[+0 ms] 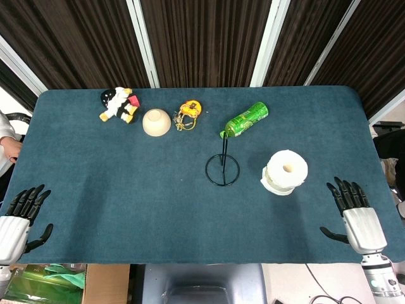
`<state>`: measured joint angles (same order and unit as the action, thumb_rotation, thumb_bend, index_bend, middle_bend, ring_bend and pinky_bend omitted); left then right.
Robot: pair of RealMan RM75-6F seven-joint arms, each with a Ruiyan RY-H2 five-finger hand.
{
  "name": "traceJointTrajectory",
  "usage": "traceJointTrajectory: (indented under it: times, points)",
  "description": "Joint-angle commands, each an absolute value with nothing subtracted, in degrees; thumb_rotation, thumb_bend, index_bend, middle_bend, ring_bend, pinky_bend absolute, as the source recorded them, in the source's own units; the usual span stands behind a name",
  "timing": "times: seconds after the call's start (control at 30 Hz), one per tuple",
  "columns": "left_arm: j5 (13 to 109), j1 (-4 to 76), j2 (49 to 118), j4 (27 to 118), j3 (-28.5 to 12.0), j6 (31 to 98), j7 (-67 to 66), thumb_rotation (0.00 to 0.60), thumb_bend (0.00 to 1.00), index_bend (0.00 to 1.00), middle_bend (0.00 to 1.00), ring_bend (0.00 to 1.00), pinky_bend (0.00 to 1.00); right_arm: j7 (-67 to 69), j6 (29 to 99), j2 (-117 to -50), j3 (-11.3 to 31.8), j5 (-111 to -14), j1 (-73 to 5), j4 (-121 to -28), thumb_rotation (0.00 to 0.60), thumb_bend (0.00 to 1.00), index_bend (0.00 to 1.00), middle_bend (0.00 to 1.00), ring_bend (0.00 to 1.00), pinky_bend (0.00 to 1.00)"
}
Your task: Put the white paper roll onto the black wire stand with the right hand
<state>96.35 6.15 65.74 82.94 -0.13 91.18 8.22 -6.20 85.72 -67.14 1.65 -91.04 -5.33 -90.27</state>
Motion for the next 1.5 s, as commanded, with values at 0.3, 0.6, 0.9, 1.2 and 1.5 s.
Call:
traceJointTrajectory:
  times: [0.3, 0.6, 0.9, 1.2, 1.5]
  points:
    - [96.5, 6.2, 67.1, 82.0, -0.3, 92.2, 7.5, 0.600, 0.42, 0.00, 0.00, 0.00, 0.10, -7.6, 84.3, -68.4, 4.8, -86.6, -6.6, -89.3, 0.600, 0.10, 0.00, 0.00, 0.00, 0.00]
    - [96.2, 7.5, 67.4, 81.6, -1.2, 91.4, 8.8, 0.600, 0.42, 0.00, 0.00, 0.00, 0.10, -9.9, 62.9, -68.3, 12.8, -76.6, -21.9, -86.2, 0.600, 0.10, 0.00, 0.00, 0.00, 0.00]
    - [96.9, 5.9, 68.2, 80.1, -0.2, 94.0, 7.3, 0.600, 0.42, 0.00, 0.00, 0.00, 0.10, -18.9, 50.8, -70.0, 13.6, -63.3, -29.2, -86.4, 0.600, 0.10, 0.00, 0.00, 0.00, 0.00]
    - [95.8, 6.1, 68.2, 80.4, -0.7, 93.2, 6.7, 0.600, 0.42, 0.00, 0.00, 0.00, 0.10, -22.2, 45.1, -72.8, 12.1, -55.2, -33.8, -82.3, 0.600, 0.10, 0.00, 0.00, 0.00, 0.00]
    - [95.2, 6.0, 68.1, 80.4, -1.2, 93.7, 7.2, 0.600, 0.42, 0.00, 0.00, 0.00, 0.10, -15.2, 42.6, -74.5, 12.0, -55.7, -35.0, -78.7, 0.600, 0.12, 0.41, 0.39, 0.37, 0.43]
